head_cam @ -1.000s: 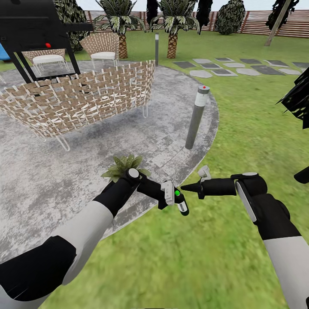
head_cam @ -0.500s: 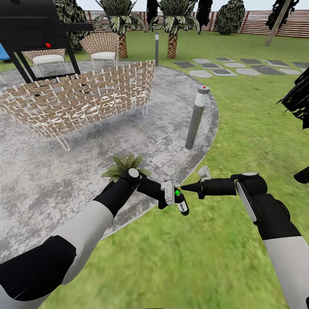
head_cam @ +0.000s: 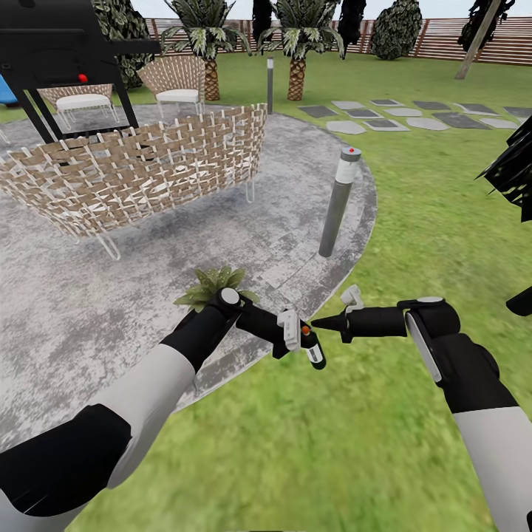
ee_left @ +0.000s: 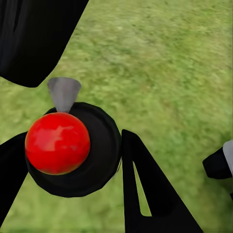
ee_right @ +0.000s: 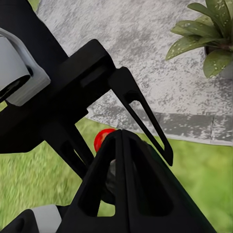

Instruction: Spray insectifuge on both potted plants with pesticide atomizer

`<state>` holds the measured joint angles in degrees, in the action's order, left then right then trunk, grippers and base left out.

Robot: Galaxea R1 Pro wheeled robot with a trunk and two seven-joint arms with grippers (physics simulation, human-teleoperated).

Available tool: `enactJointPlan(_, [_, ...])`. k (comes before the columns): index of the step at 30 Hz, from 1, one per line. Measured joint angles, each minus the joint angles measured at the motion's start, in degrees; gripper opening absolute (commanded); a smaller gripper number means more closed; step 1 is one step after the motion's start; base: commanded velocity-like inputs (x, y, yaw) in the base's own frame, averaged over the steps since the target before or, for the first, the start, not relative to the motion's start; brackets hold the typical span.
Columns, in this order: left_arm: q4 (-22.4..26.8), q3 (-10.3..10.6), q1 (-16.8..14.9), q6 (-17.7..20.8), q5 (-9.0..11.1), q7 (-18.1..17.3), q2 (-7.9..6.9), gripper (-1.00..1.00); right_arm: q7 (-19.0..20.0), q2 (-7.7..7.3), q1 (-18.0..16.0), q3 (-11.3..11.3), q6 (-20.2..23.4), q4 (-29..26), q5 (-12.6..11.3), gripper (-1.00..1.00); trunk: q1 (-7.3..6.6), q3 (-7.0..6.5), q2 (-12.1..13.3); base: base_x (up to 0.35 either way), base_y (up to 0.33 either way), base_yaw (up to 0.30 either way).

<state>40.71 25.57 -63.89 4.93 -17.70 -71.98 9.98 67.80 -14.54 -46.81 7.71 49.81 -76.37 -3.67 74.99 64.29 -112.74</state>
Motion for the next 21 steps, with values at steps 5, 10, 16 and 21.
enactJointPlan(5, [0.0,0.0,0.0,0.0,1.0,0.0,0.0,-1.0,0.0,0.0,0.0,0.0,0.0,1.7,0.0,-1.0,0.0,0.0,0.0,0.0,0.0,0.0])
enactJointPlan(10, [0.0,0.0,0.0,0.0,1.2,-0.1,0.0,-1.0,0.0,0.0,0.0,0.0,-2.5,2.3,0.0,-1.0,0.0,0.0,0.0,0.0,0.0,0.0])
enactJointPlan(16, [-0.2,0.0,0.0,-0.1,1.0,0.0,0.0,-1.0,0.1,0.0,0.0,0.0,-2.8,2.2,0.1,-1.0,0.0,0.0,0.0,0.0,0.0,0.0])
enactJointPlan(21, [-0.6,0.0,0.0,-0.1,1.0,0.0,0.0,-1.0,0.1,0.0,0.0,0.1,-2.8,2.2,0.0,-1.0,0.0,0.0,0.0,0.0,0.0,0.0])
